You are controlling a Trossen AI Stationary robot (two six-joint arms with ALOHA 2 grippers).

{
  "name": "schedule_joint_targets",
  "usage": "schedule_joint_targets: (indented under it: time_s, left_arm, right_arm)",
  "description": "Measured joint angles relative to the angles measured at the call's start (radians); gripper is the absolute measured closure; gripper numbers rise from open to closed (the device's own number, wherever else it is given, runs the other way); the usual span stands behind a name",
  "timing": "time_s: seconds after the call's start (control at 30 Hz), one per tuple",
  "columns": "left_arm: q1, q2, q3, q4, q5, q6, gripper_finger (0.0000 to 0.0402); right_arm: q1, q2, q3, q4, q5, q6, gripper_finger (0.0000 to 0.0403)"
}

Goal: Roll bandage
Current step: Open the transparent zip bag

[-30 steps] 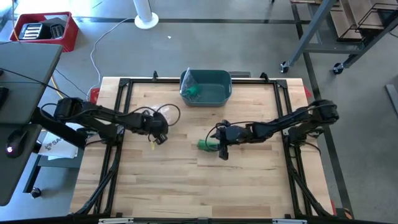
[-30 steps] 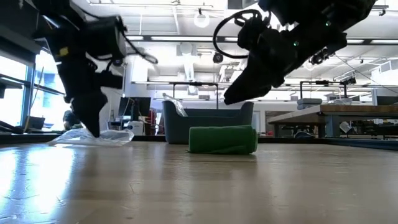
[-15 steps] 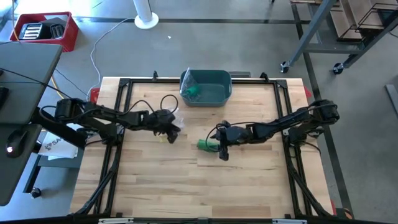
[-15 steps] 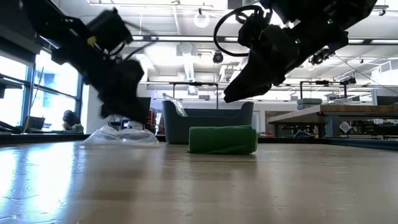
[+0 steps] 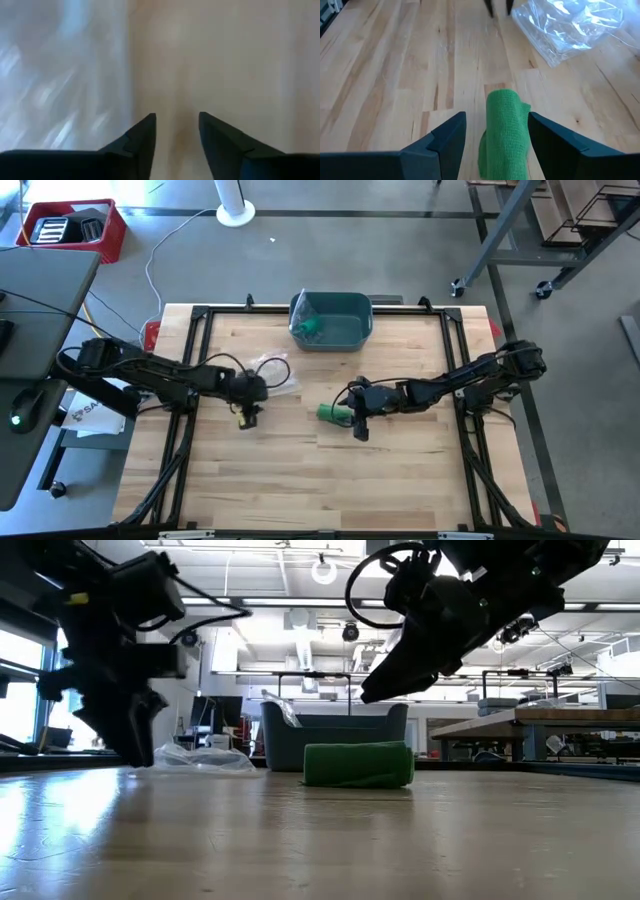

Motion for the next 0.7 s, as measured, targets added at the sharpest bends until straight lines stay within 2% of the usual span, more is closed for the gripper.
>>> schedule_joint_targets:
  time_s: [0.1, 0.27, 0.47, 0.6, 0.7]
  left_arm:
    - [-0.005, -0.025, -0.002, -0.099, -0.13, -0.091, 0.0246]
    - [-0.021, -0.034, -0.035, -0.042, -0.205, -0.084, 0.0256]
    - [-0.003, -0.016, -0.112, 0.058, -0.185, -0.154, 0.0295]
    - [-0.021, -0.014, -0.121, 0.107, -0.161, -0.171, 0.0353]
    - [-0.032, -0.009, -0.121, 0.196, -0.105, -0.198, 0.0389]
  right_arm:
    - [-0.003, 0.0, 0.0, 0.008, 0.0, 0.0, 0.0197]
    - [-0.003, 0.0, 0.0, 0.019, 0.0, 0.0, 0.0197]
    - [-0.002, 0.0, 0.0, 0.024, -0.002, -0.002, 0.0197]
    - [0.027, 0.0, 0.0, 0.104, -0.031, -0.09, 0.0197]
    - [0.057, 0.0, 0.003, 0.189, -0.024, -0.168, 0.0197]
